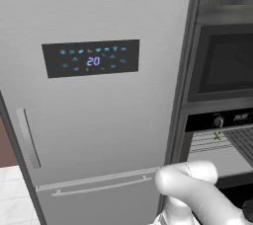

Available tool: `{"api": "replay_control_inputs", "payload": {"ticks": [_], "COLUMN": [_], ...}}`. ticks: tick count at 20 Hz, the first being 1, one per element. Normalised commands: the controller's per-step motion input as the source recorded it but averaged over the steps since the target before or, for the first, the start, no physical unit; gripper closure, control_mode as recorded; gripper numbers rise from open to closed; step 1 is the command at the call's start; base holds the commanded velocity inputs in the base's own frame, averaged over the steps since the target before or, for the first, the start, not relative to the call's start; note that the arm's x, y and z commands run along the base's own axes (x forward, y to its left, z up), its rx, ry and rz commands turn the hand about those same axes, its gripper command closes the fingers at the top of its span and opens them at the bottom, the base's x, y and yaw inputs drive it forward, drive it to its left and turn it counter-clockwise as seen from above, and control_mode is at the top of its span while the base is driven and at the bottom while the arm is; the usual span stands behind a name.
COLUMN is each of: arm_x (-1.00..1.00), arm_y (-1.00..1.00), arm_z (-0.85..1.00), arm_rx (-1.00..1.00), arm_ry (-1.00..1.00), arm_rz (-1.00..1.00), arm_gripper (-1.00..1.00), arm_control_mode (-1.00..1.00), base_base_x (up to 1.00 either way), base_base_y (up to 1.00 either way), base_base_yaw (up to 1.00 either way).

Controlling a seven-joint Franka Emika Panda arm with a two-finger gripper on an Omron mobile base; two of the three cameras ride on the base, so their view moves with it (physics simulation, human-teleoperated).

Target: Take the fish from the oven and place it on the plate on the counter.

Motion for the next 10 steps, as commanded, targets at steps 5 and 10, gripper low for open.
{"api": "replay_control_inputs", "payload": {"ticks": [5, 10], "arm_x": [0.34, 0.51], "arm_y": [0.0, 0.0], "arm_z": [-0.7, -0.37], "arm_rx": [0.12, 0.1], "arm_ry": [-0.04, -0.05], "arm_rz": [0.0, 0.0], "arm_gripper": [-1.0, -1.0], "arm_control_mode": [-1.0, -1.0], "base_base_x": [0.0, 0.0], "base_base_y": [0.0, 0.0], "base_base_yaw": [0.0, 0.0]}}
